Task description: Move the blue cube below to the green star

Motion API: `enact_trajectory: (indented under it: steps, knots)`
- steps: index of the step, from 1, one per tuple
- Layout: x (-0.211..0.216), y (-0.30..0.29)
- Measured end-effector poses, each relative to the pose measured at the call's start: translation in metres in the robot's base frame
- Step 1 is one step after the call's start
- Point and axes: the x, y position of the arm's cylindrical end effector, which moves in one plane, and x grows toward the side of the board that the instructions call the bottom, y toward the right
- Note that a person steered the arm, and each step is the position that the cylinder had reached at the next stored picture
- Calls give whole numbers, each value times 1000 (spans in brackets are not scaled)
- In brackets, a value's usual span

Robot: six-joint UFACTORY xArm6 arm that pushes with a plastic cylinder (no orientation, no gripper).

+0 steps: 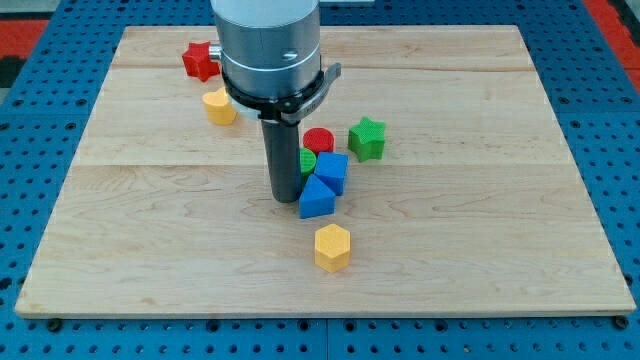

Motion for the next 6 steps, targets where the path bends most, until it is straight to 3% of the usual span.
enact_trajectory:
  steps: [1, 4, 6]
  knots:
    - [-9, 29]
    - [-13, 46]
    - [-26, 105]
